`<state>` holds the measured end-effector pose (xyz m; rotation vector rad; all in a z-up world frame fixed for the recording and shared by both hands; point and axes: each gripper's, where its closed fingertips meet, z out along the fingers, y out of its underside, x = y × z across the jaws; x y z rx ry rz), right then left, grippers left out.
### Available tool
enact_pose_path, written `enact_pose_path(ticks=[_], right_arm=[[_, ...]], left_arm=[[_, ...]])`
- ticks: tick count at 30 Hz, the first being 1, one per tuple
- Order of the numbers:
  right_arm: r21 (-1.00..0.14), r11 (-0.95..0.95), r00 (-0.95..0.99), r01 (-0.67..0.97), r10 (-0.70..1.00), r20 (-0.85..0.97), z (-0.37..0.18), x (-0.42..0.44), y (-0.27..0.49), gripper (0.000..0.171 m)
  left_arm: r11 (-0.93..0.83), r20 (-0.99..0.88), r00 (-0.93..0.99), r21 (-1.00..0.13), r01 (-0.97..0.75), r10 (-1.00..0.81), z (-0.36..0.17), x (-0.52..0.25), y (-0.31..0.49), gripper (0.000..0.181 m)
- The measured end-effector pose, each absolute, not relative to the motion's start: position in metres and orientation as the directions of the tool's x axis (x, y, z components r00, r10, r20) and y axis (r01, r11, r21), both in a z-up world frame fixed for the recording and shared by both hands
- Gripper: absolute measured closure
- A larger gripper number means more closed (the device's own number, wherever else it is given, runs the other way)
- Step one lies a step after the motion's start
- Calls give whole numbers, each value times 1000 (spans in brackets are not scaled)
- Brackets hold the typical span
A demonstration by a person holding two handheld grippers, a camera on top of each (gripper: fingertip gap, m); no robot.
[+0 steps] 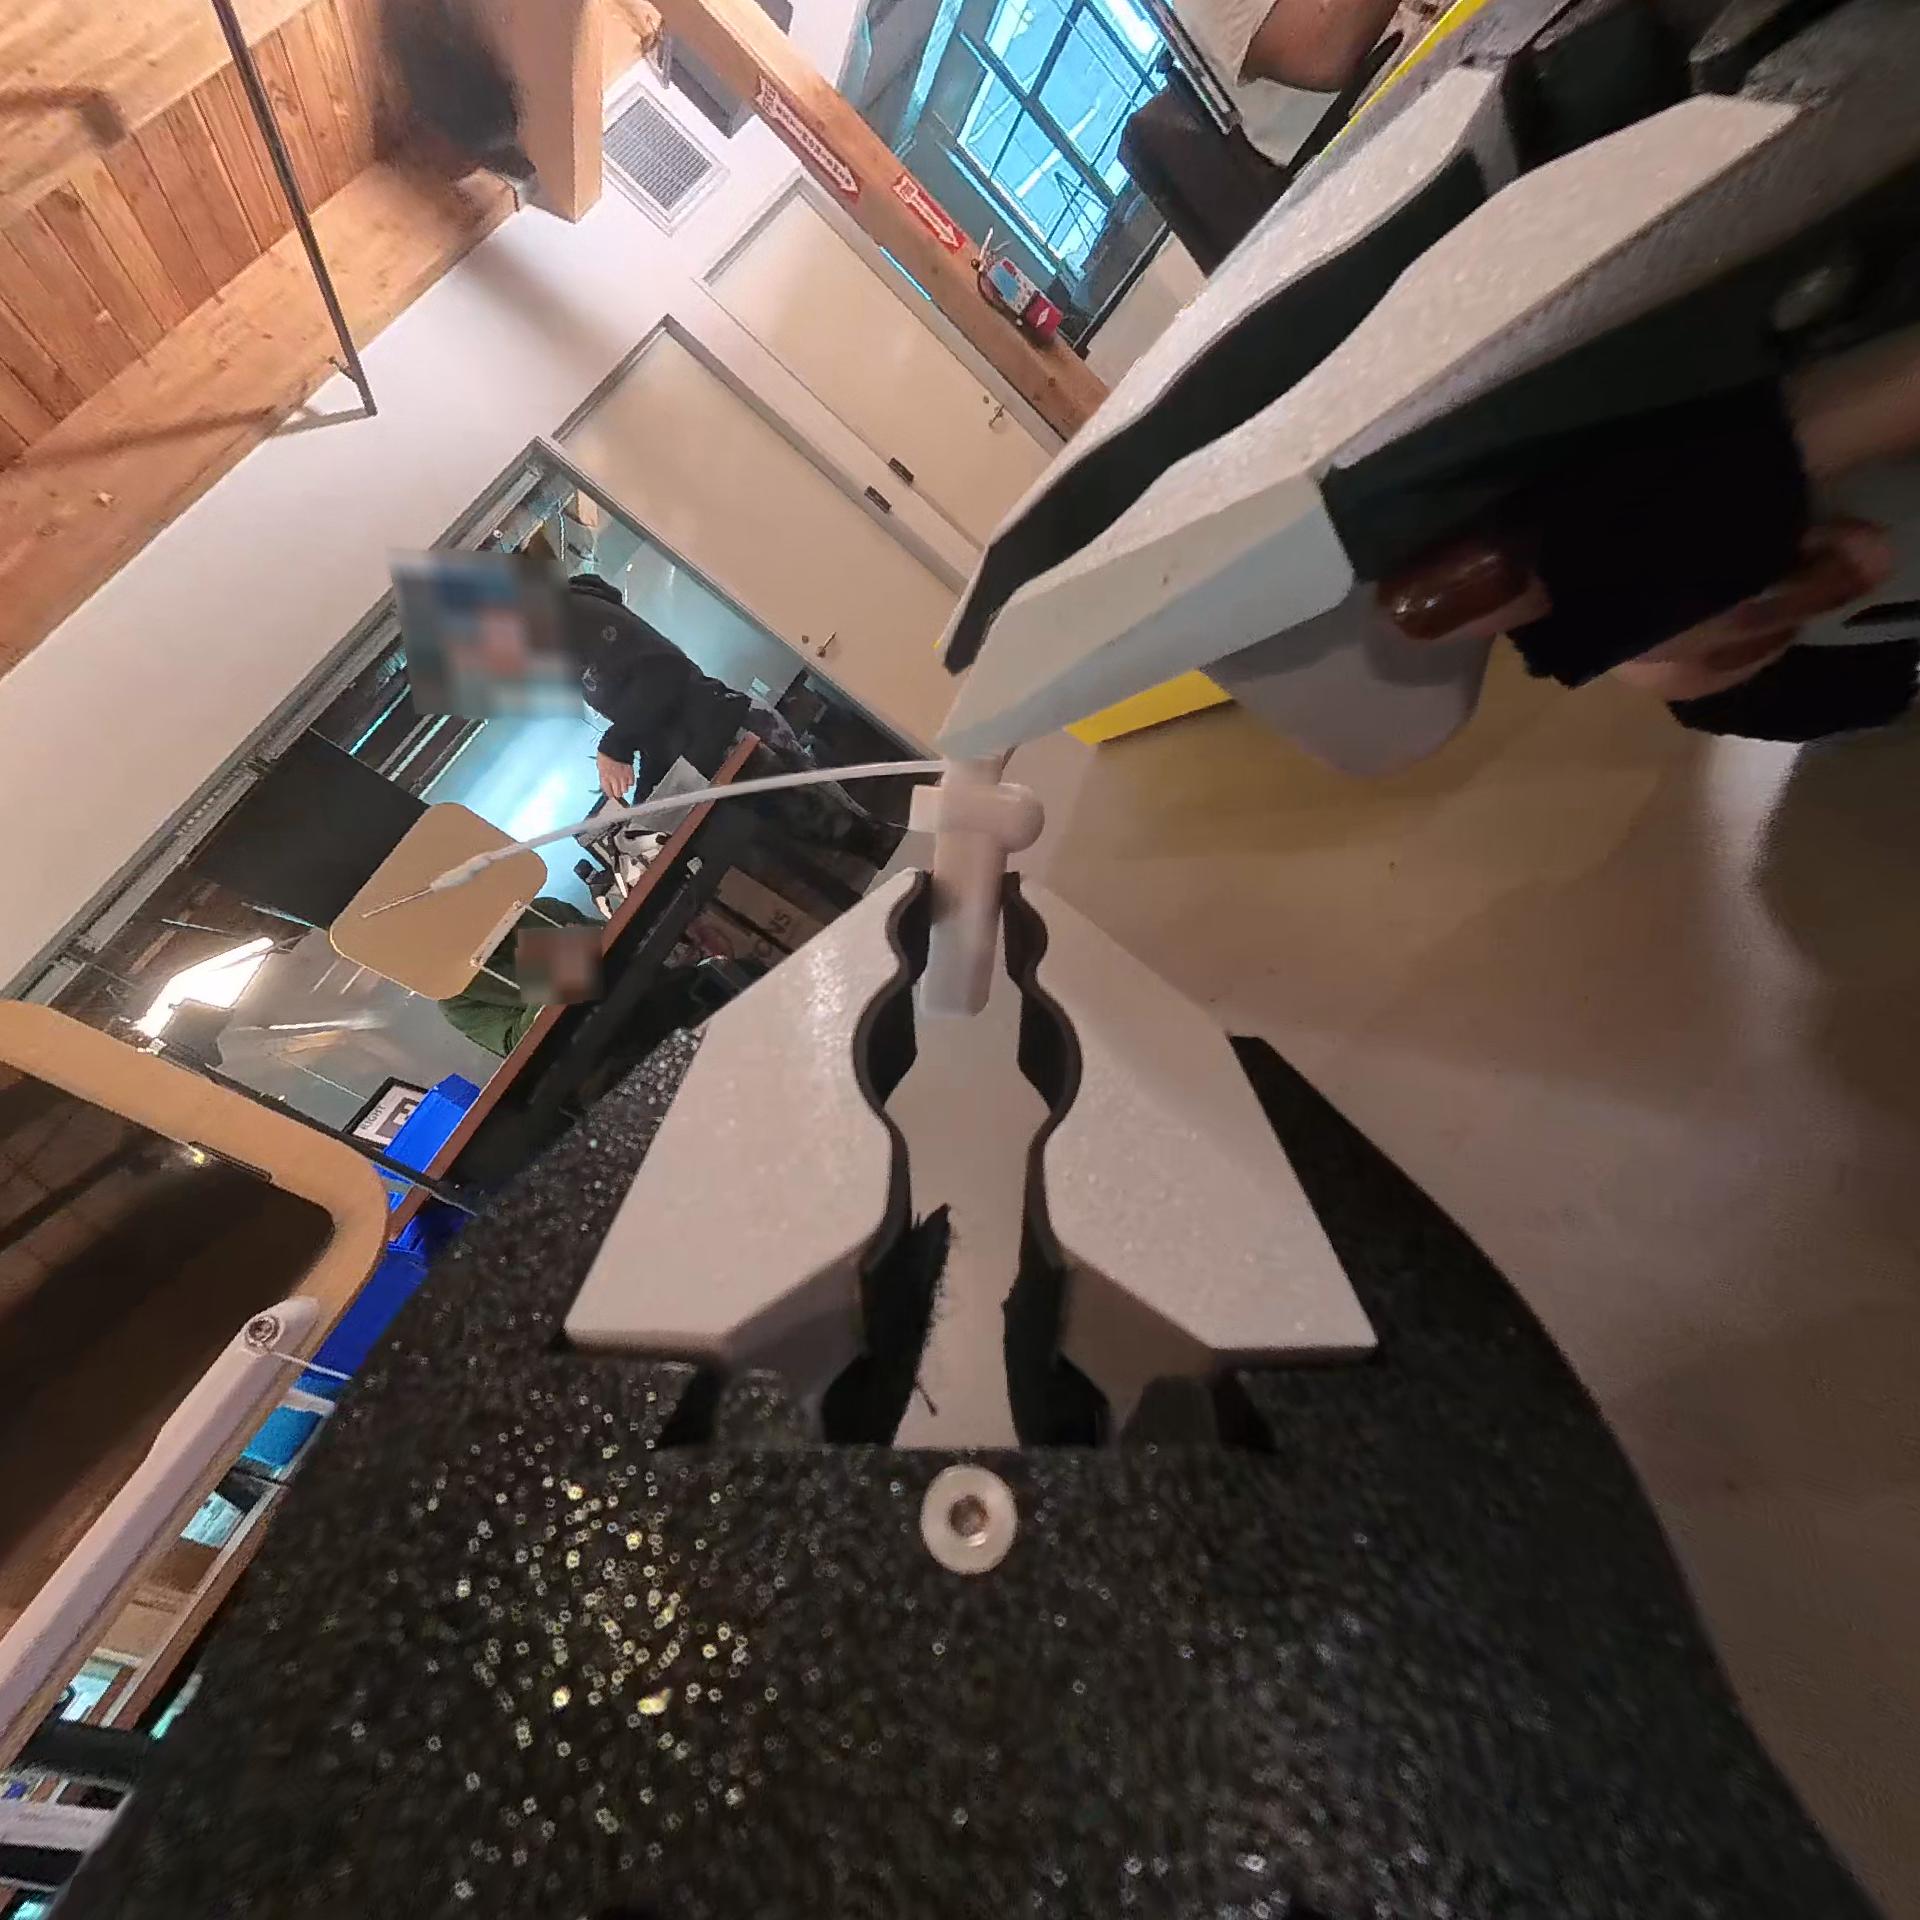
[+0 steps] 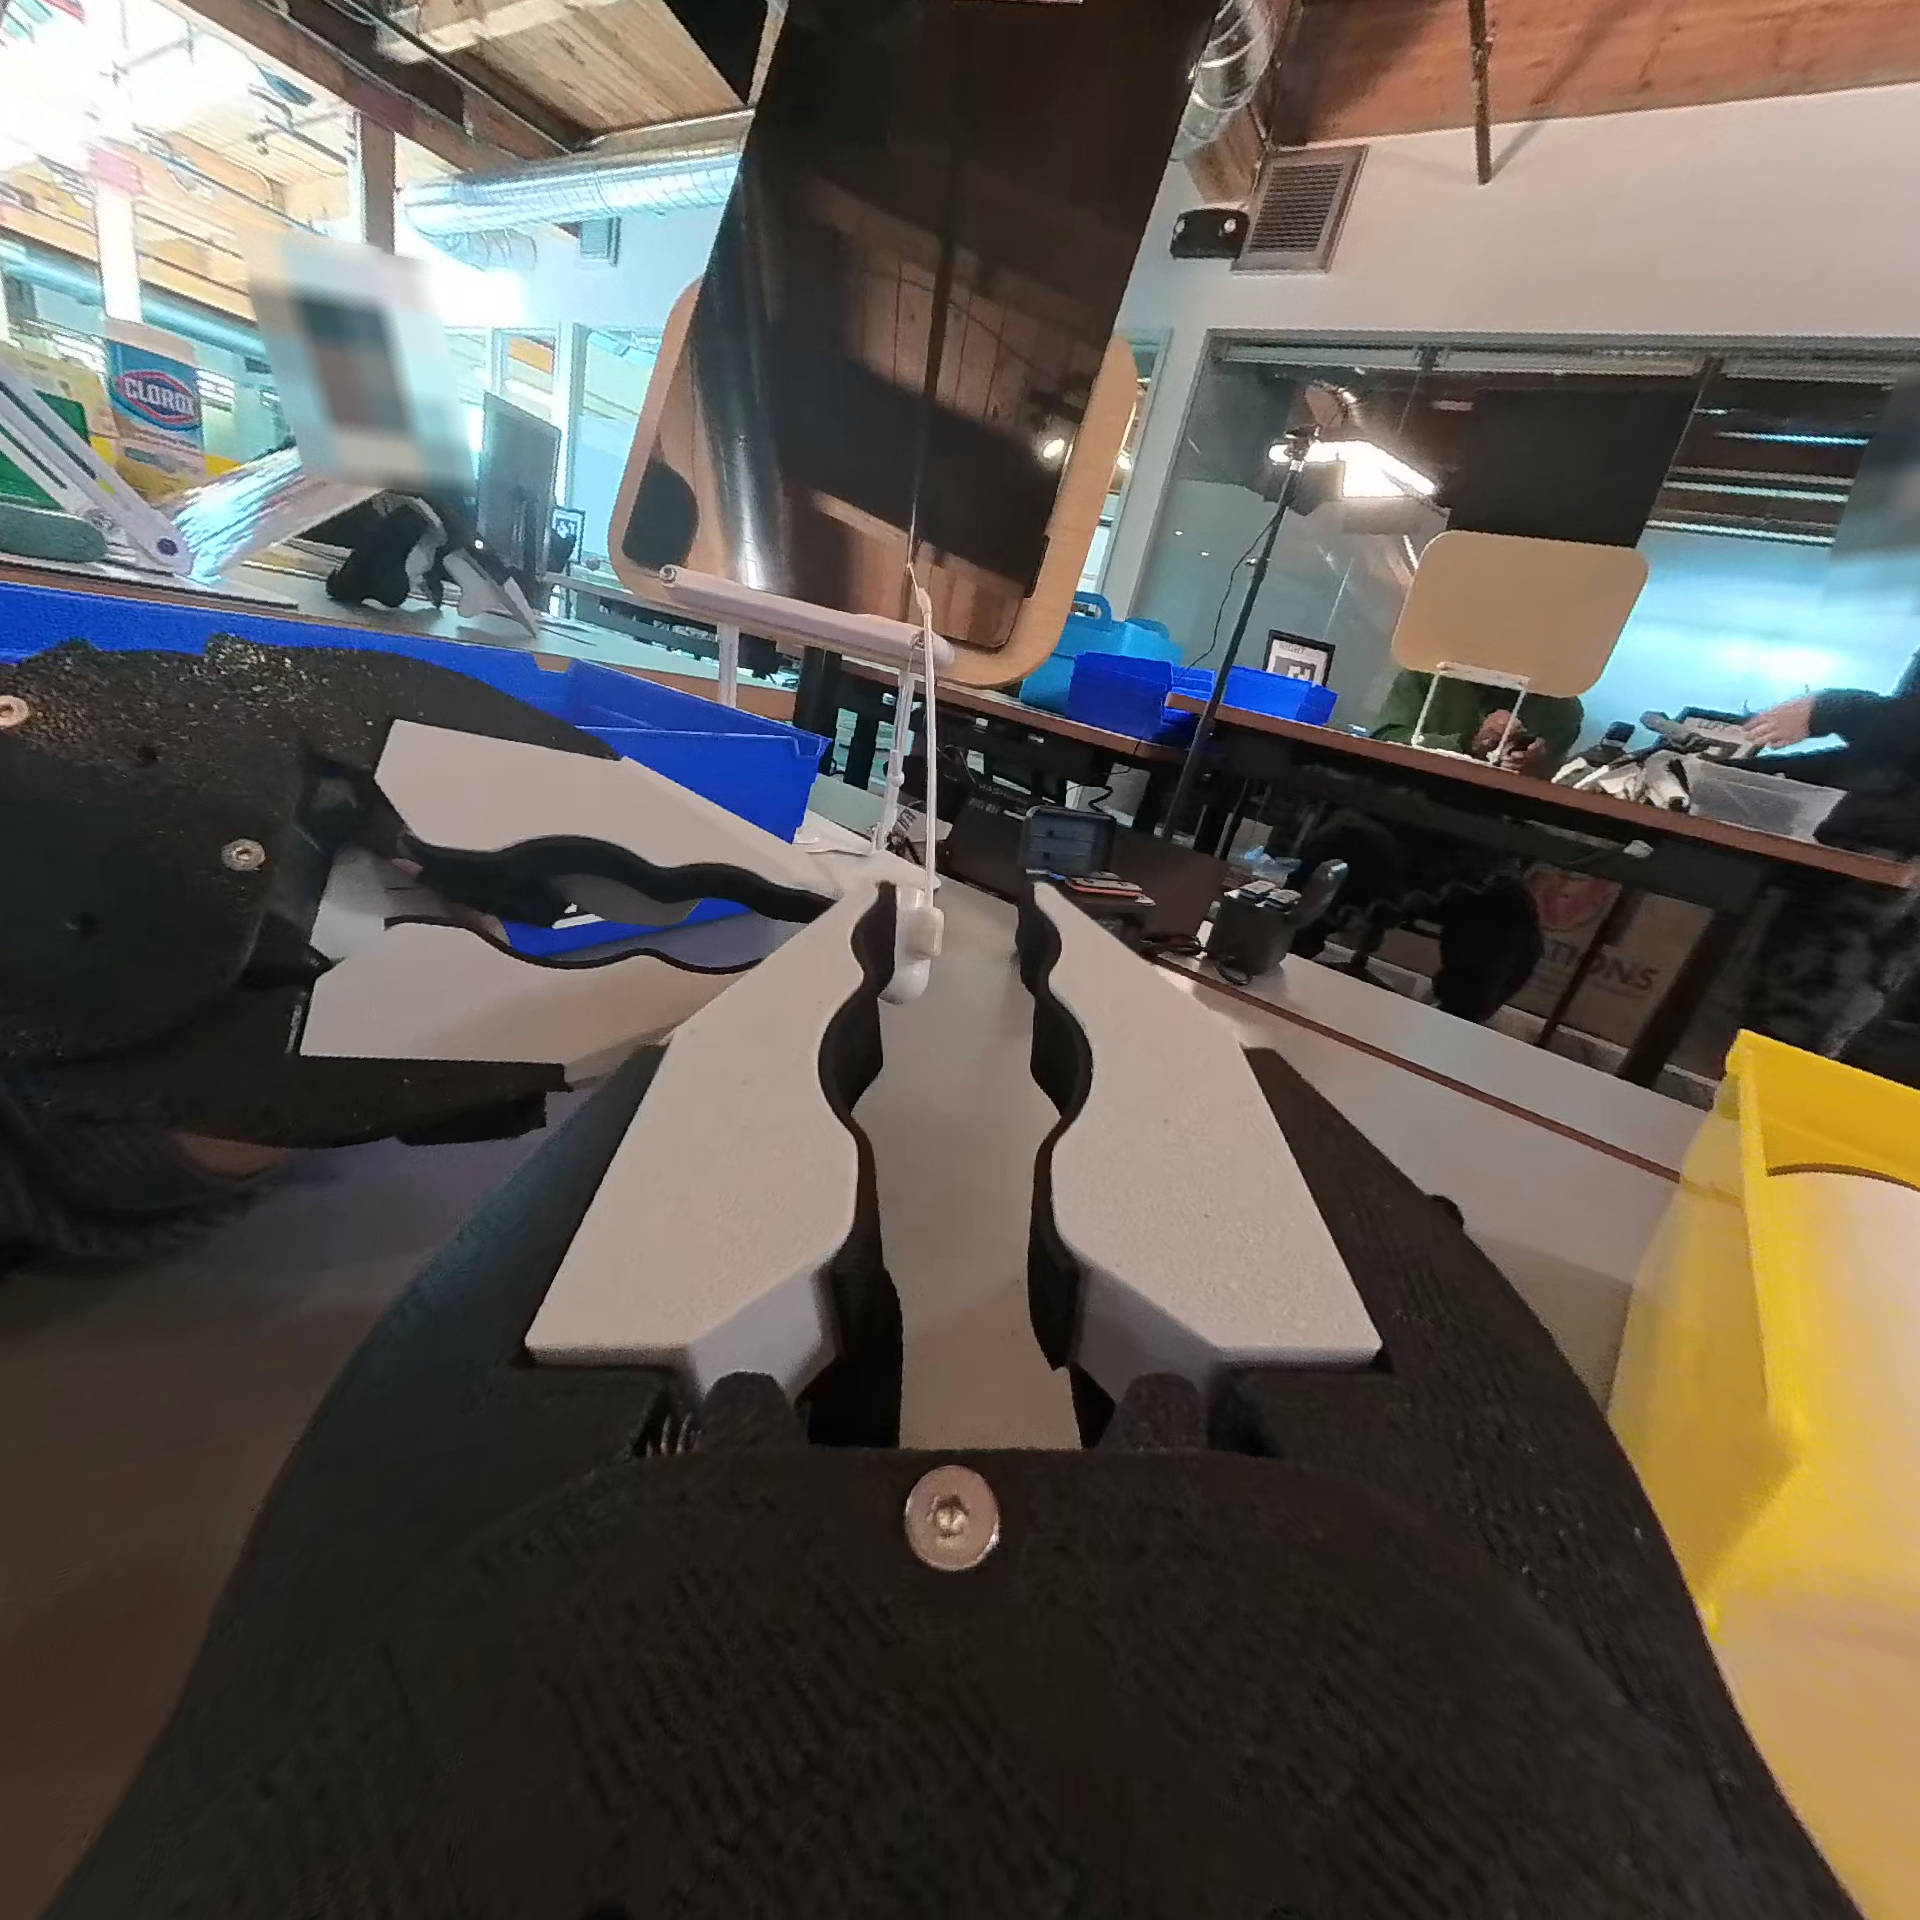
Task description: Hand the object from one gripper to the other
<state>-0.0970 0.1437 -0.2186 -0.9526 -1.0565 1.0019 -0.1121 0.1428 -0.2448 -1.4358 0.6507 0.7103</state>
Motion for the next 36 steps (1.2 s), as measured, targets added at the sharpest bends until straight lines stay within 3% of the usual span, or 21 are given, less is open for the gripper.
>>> enact_pose_path(ticks=[16,30,36], right_arm=[[-954,241,142,-178,966,217,-221,-99,139,151],[-979,24,-61,-204,997,37,-221,-98,129,159],[-972,135,6,-194,991,136,-221,-98,130,161]], left_arm=[[65,-735,677,-675,-735,33,-239,-107,138,170],[107,-757,653,-647,-755,31,-235,-101,134,170],[96,-729,683,-677,-729,41,-234,-103,135,168]])
